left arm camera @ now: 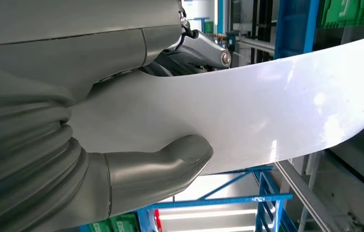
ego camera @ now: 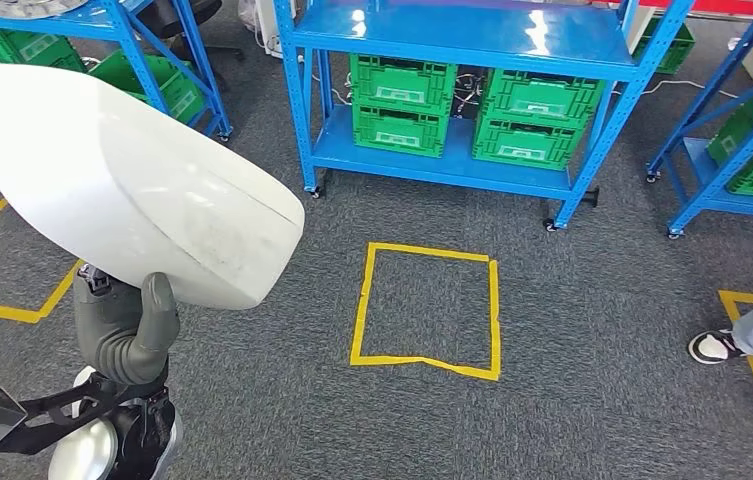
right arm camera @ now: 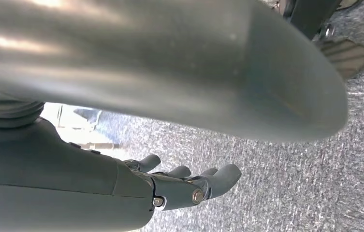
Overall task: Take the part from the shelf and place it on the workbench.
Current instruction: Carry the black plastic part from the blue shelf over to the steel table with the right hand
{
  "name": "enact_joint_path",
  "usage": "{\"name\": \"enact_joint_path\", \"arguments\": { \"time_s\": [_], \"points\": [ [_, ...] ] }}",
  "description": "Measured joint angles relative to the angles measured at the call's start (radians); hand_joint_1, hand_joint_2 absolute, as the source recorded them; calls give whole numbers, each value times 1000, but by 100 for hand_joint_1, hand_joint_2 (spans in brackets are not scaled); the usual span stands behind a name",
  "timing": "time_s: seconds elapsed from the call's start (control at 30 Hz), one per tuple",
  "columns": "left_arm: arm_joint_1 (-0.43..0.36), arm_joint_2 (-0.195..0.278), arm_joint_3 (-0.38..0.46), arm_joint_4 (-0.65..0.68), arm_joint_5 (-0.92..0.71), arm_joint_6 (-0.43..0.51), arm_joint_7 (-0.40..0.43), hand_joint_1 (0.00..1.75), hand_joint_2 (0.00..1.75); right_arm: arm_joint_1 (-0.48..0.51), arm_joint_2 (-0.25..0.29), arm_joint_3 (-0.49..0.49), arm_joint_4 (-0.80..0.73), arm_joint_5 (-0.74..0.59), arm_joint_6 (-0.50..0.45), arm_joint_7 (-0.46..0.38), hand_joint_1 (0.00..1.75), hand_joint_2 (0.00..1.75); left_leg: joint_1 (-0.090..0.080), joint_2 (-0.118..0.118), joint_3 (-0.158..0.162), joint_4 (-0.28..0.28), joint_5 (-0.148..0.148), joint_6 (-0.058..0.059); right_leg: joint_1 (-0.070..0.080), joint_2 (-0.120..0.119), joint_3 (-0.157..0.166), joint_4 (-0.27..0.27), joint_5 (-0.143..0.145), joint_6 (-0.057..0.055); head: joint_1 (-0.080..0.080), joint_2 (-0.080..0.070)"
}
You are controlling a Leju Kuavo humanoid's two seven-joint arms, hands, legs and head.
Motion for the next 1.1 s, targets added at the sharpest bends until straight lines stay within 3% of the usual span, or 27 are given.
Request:
{"name": "enact_joint_path", "arguments": {
  "time_s": [0.03, 0.07, 0.1, 0.17, 0.23, 0.27, 0.33, 0.4, 0.43, 0.5, 0.53, 0.57, 0.6, 0.63, 0.67, 0.73, 0.8, 0.87, 0.93, 1.0, 1.07, 1.1],
  "points": [
    [1, 0, 0, 1, 0, 0, 0, 175, 175, 1, 0, 0, 0, 0, 0, 0, 0, 0, -1, -10, -6, 2, 3, 1, 0, 3, -26, 57, -20, 0, 0, 0],
    [1, 0, 0, 1, 0, 0, 0, 175, 175, 2, -1, 0, 0, 0, 0, 0, 0, 0, -2, -21, -12, 6, 6, 1, 1, 5, -37, 81, -21, 0, 0, 0],
    [2, 0, 0, 2, 0, 0, 0, 175, 175, 2, -1, 0, 0, 0, 0, 0, 0, 0, -2, -32, -17, 10, 8, 0, 0, 7, -28, 65, -3, -2, 0, 0],
    [2, 0, 0, 2, 0, 0, 0, 175, 175, 2, -1, 0, 0, 0, 0, 0, 0, 0, -1, -55, -28, 22, 12, -5, -1, 30, 40, -68, 60, -8, 1, 0],
    [2, 0, 0, 3, 0, 0, 1, 175, 175, 1, -2, 0, 0, 0, 2, -1, 0, 0, -2, -73, -38, 32, 15, -14, 1, 59, 95, -180, 95, -13, 1, 0],
    [2, 0, 0, 3, 0, 0, 2, 175, 175, 0, -3, 0, 0, 0, 3, -1, 0, 0, -2, -81, -42, 32, 17, -20, 3, 66, 101, -198, 96, -16, 1, 0],
    [2, 0, 0, 5, 0, 0, 3, 175, 175, 0, -3, 0, 0, 0, 5, -1, 0, 0, -1, -95, -49, 27, 26, -34, 5, 48, 99, -201, 105, -25, 1, 0],
    [3, 2, 0, 6, 1, 0, 3, 175, 175, 0, -4, 0, 0, 1, 6, -1, 0, 0, -1, -79, -61, 42, 16, -46, 2, 29, 98, -208, 115, -38, -1, 0],
    [4, 2, 0, 7, 1, 0, 3, 175, 175, 1, -4, 0, 0, 2, 6, 0, 0, 0, 0, -59, -77, 76, -6, -51, -1, 17, 96, -211, 119, -44, -3, 0],
    [4, 3, 0, 11, 1, 0, 3, 175, 175, 5, -4, 0, 0, 2, 6, 1, 0, 0, 4, -20, -132, 205, -79, -63, -1, -6, 91, -212, 122, -48, -7, 0],
    [5, 3, 0, 13, 1, 0, 3, 175, 175, 8, -4, 0, 0, 2, 6, 3, 0, 0, 8, -13, -160, 271, -108, -68, -1, -19, 89, -211, 123, -48, -7, 0],
    [6, 3, 0, 16, 1, 0, 4, 175, 175, 10, -4, 0, 0, 2, 6, 5, 0, 0, 11, -9, -174, 309, -119, -72, -2, -33, 88, -211, 123, -47, -7, 0],
    [7, 3, 0, 18, 1, 0, 5, 175, 175, 11, -4, 0, 0, 3, 7, 7, 0, 0, 13, -6, -166, 306, -110, -74, -2, -45, 88, -211, 124, -46, -7, 0],
    [7, 4, 0, 20, 1, 0, 6, 175, 175, 10, -4, 0, 0, 4, 10, 9, 0, 0, 15, 0, -137, 261, -84, -75, -3, -57, 88, -210, 124, -44, -7, 0],
    [6, 4, 0, 21, 1, 0, 8, 175, 175, 9, -3, 1, 0, 6, 12, 11, 0, 0, 16, 15, -92, 184, -52, -75, -3, -68, 90, -210, 123, -41, -7, 0],
    [3, 4, -1, 22, 1, 0, 11, 175, 175, 6, -3, 1, 0, 12, 16, 14, 0, 0, 12, 51, -20, 56, -15, -66, 0, -85, 93, -209, 121, -30, -6, 0],
    [1, 3, -1, 22, 0, 0, 14, 175, 175, 3, -3, 2, 0, 18, 19, 15, 0, 0, 6, 58, -7, 23, -12, -51, 3, -99, 95, -210, 121, -16, -5, 0],
    [1, 3, -1, 21, -3, 0, 18, 175, 175, 1, -3, 2, 0, 22, 23, 12, 0, 0, 5, 36, -12, 18, -6, -37, -1, -108, 98, -211, 120, -1, -4, 0],
    [-2, 3, -1, 20, -9, 1, 21, 175, 175, 0, -3, 5, 0, 29, 30, 5, 0, 0, 7, 15, -12, 10, 3, -23, -5, -69, 85, -176, 92, 9, -2, 0],
    [-4, 3, -1, 21, -15, 5, 22, 175, 175, 4, -3, 10, 0, 36, 35, -1, 0, 0, 8, -8, -14, 8, 10, -13, -5, -14, 30, -59, 29, 12, 2, 0],
    [-1, 4, -1, 25, -19, 11, 22, 175, 175, 10, -4, 15, 0, 39, 38, -4, 0, 0, 4, -35, -19, 10, 13, -8, -2, 2, -33, 62, -15, 10, 4, 0],
    [1, 4, -1, 27, -20, 15, 21, 175, 175, 12, -5, 17, 0, 40, 39, -5, 0, 0, 2, -50, -21, 12, 14, -8, -1, 4, -46, 81, -10, 7, 4, 0]
  ]
}}
